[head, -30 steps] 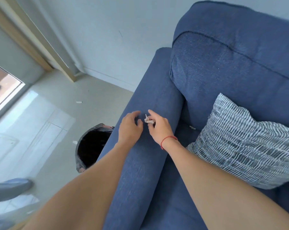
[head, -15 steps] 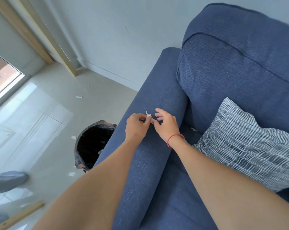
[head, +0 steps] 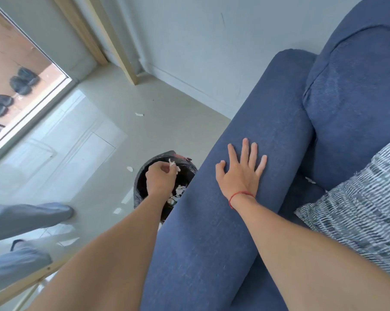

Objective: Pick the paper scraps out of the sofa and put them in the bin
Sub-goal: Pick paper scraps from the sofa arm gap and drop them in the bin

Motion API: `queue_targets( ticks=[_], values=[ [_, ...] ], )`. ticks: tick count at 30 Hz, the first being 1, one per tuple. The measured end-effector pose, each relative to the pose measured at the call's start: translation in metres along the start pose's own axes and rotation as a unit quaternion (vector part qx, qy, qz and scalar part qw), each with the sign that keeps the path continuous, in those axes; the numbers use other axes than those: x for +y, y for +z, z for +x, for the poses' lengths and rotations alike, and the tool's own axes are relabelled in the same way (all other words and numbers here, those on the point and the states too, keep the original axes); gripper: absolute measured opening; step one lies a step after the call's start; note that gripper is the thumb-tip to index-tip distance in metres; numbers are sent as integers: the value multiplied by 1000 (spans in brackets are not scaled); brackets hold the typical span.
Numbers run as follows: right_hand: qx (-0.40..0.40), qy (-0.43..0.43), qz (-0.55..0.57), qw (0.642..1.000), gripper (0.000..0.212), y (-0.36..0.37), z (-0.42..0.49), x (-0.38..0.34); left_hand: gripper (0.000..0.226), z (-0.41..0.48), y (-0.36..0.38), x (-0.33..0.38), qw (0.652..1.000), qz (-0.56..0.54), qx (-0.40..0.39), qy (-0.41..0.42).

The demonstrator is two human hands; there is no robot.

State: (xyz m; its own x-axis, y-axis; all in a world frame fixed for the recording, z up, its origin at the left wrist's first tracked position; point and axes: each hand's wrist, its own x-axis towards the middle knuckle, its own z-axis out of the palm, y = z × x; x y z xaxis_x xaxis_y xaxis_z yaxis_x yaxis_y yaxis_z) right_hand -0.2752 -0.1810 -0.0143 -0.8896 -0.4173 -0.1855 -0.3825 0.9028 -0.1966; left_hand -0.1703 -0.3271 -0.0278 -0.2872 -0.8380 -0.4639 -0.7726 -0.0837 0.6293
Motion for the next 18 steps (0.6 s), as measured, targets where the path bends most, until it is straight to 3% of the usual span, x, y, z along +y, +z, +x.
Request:
queue_targets(
  ticks=[9,13,18],
  values=[
    [59,26,-26,998,57,18,5,-7,35,23,12,-26,991,98,-17,-94],
    [62,25,-29,997,58,21,5,-6,42,13,20,-9,990,121,-44,-64],
    [48,15,-20,999,56,17,5,-5,33,-10,32,19,991,118,-57,-6]
  ],
)
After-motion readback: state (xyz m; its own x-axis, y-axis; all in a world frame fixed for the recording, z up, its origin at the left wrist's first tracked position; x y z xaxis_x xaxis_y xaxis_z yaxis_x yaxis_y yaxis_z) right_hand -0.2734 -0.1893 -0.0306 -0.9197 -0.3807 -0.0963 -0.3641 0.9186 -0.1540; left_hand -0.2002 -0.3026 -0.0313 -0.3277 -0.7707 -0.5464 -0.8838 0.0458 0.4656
